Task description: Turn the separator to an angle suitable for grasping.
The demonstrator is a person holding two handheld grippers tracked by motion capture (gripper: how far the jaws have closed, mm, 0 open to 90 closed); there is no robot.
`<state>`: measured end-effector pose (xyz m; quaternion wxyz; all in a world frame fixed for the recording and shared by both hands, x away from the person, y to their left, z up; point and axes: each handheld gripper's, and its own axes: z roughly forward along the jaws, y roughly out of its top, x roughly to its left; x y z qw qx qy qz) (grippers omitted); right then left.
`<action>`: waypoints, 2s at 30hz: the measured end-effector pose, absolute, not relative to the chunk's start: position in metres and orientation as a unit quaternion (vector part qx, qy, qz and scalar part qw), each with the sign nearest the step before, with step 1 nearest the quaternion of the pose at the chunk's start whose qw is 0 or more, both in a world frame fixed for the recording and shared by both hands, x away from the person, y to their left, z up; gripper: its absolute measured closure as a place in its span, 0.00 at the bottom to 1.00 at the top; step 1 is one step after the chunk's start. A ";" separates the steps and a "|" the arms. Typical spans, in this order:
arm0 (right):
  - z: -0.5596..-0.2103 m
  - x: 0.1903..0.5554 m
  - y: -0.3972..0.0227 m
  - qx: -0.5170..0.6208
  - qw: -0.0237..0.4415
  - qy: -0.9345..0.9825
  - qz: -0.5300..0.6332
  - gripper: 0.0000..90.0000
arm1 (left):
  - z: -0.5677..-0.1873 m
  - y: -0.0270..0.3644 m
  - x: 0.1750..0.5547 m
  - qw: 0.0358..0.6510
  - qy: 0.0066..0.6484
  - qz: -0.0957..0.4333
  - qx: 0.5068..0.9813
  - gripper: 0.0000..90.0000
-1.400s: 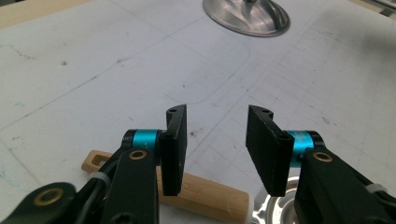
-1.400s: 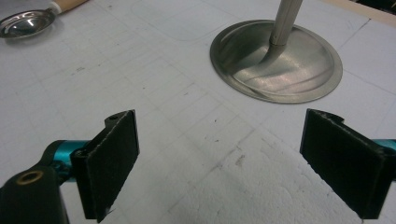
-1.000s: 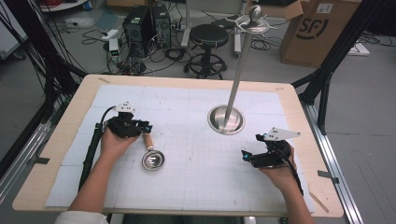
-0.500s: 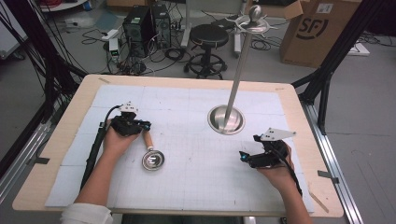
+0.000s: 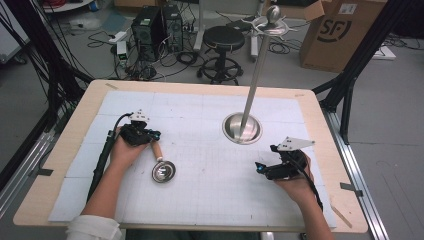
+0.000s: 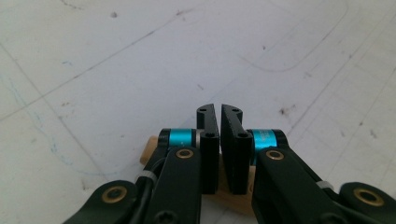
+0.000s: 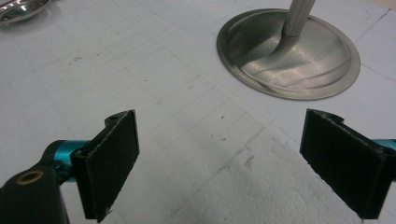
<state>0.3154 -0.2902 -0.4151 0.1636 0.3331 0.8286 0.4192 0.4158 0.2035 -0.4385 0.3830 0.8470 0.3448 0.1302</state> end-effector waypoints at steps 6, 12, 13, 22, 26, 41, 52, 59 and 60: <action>-0.415 0.314 -0.289 0.329 0.165 0.832 0.414 0.12 | -0.439 0.205 0.413 0.367 0.346 0.124 0.855 0.95; -0.415 0.315 -0.289 0.330 0.163 0.831 0.418 0.12 | -0.433 0.202 0.405 0.362 0.331 0.125 0.862 0.94; -0.415 0.315 -0.289 0.331 0.162 0.831 0.417 0.12 | -0.432 0.202 0.404 0.362 0.331 0.125 0.862 0.94; -0.415 0.312 -0.288 0.329 0.164 0.833 0.413 0.12 | -0.433 0.209 0.403 0.364 0.342 0.129 0.857 0.94; -0.414 0.311 -0.290 0.330 0.165 0.832 0.415 0.12 | -0.434 0.214 0.407 0.366 0.351 0.132 0.852 0.94; -0.415 0.310 -0.289 0.329 0.164 0.835 0.409 0.12 | -0.438 0.232 0.392 0.375 0.362 0.127 0.844 0.94; -0.415 0.310 -0.287 0.324 0.164 0.836 0.411 0.12 | -0.441 0.242 0.371 0.380 0.354 0.122 0.846 0.94; -0.415 0.311 -0.286 0.323 0.163 0.837 0.411 0.12 | -0.440 0.248 0.360 0.386 0.351 0.119 0.845 0.94; -0.415 0.311 -0.286 0.322 0.162 0.837 0.411 0.12 | -0.439 0.248 0.359 0.388 0.347 0.119 0.845 0.94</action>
